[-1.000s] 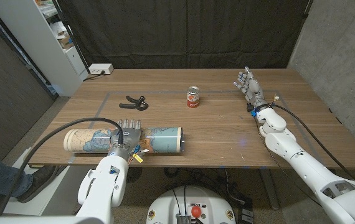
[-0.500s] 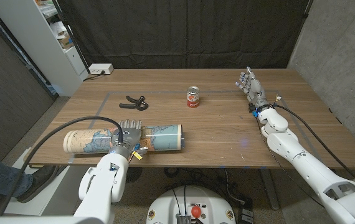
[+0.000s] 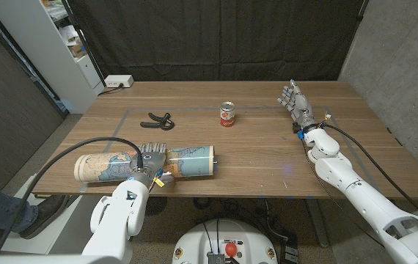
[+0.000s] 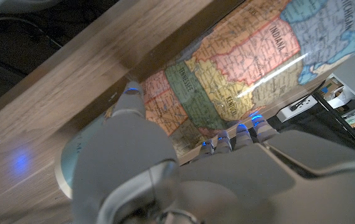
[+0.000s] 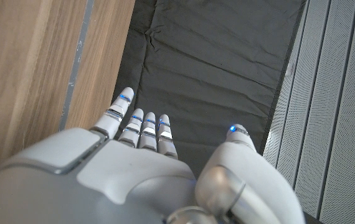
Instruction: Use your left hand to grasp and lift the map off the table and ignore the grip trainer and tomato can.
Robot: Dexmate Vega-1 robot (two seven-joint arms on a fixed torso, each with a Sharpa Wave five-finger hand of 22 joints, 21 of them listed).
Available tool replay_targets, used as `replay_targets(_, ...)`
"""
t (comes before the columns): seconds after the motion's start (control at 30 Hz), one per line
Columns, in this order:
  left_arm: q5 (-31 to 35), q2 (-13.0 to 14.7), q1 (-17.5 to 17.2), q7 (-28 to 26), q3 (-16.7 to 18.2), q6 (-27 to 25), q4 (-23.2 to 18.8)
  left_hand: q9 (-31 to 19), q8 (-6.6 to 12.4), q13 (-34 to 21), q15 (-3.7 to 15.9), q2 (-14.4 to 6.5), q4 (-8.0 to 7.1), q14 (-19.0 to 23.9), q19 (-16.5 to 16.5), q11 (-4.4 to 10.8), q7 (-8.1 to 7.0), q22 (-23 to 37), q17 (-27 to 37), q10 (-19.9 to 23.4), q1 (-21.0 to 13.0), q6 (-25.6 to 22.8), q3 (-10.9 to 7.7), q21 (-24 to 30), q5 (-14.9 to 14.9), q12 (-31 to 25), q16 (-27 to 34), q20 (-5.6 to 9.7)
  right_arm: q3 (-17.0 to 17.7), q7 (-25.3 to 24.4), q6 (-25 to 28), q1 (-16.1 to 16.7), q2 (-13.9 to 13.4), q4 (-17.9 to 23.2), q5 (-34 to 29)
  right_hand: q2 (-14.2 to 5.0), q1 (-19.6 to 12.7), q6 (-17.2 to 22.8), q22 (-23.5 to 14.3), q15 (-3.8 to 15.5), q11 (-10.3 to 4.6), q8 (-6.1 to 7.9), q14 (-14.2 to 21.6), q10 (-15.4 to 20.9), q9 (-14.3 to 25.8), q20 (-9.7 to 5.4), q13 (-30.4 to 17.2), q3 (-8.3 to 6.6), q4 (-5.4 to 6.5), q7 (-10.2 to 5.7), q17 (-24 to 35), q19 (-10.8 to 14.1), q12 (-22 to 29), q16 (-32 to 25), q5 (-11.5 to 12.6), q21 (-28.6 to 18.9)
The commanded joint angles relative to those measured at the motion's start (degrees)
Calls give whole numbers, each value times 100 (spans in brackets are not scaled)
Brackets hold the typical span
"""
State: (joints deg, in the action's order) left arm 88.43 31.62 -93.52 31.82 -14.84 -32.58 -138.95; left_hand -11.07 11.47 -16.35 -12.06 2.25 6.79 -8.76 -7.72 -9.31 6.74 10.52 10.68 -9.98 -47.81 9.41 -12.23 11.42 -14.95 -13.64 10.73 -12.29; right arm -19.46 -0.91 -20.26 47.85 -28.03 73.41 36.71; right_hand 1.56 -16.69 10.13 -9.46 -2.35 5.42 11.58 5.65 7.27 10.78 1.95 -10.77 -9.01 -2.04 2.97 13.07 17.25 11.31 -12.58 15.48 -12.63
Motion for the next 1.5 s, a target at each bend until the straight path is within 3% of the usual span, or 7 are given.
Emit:
replay_targets(0.03, -617, 270, 79, -248, 39, -217, 126, -11, 28, -19, -23, -58, -2, -29, -17, 29, 478, 25, 14, -106, -2, 190, 11, 18, 24, -52, 41, -14, -18, -167, 79, 79, -31, 167, -77, -62, -19, 11, -33, -8, 27, -20, 18, 55, 27, 8, -33, 23, 8, -14, 2, 33, 19, -4, 24, 20)
replay_targets(0.63, -1537, 668, 251, -660, -109, -788, 230, -12, 84, -18, 3, -99, 31, 261, 233, 74, 441, 38, 10, 99, -61, 23, 21, 108, 139, -144, 120, -9, -22, -194, 101, 68, -20, 165, -87, -66, -27, 19, -34, 0, 34, -17, 40, 71, 27, 6, -33, 29, -3, -15, 0, 46, 23, -8, 27, 42)
replay_targets(0.8, -1740, 787, 307, -850, -204, -950, 249, -17, 111, -22, 18, -185, 55, 421, 474, 97, 443, 53, 5, 211, -139, -69, -14, 183, 207, -194, 146, -14, -12, -205, 105, 91, -29, 174, -78, -69, -25, 18, -35, 0, 23, -18, 52, 79, 27, 12, -34, 32, -3, -15, 0, 48, 24, -12, 27, 50)
replay_targets(0.97, -1941, 917, 367, -1006, -290, -1114, 238, -28, 182, -35, 35, -320, 111, 718, 923, 128, 421, 74, 6, 415, -297, -308, -84, 310, 339, -276, 194, -20, 10, -220, 84, 121, -37, 194, -70, -69, -23, 21, -35, -12, 23, -17, 63, 80, 28, 17, -34, 35, -3, -19, 1, 48, 24, -16, 27, 55)
replay_targets(1.13, -2272, 986, 369, -1392, -305, -1225, 220, -49, 290, -68, 102, -504, 184, 1342, 1796, 245, 361, 113, 11, 874, -568, -756, -202, 575, 461, -441, 299, -26, 29, -228, 82, 150, -46, 200, -51, -70, -24, 21, -35, -11, 16, -17, 62, 80, 28, 28, -34, 36, -5, -21, 1, 49, 23, -15, 27, 59)
replay_targets(1.23, -2374, 1076, 406, -1507, -361, -1329, 197, -64, 363, -95, 259, -590, 224, 1767, 2336, 328, 294, 125, 15, 1186, -764, -1079, -279, 744, 462, -542, 376, -32, 40, -225, 70, 155, -39, 181, -37, -70, -24, 21, -35, -16, 12, -17, 64, 83, 27, 32, -34, 37, -6, -22, 1, 49, 24, -15, 27, 61)
replay_targets(1.5, -2616, 1383, 605, -1487, -547, -1619, 122, -75, 468, -117, 358, -592, 231, 2040, 2751, 367, 209, 129, 12, 1488, -875, -1459, -293, 879, 462, -635, 413, -31, 45, -201, 43, 125, -18, 128, -23, -74, -23, 18, -35, -1, 10, -18, 63, 85, 28, 44, -34, 39, -6, -18, 2, 49, 24, -14, 28, 68)
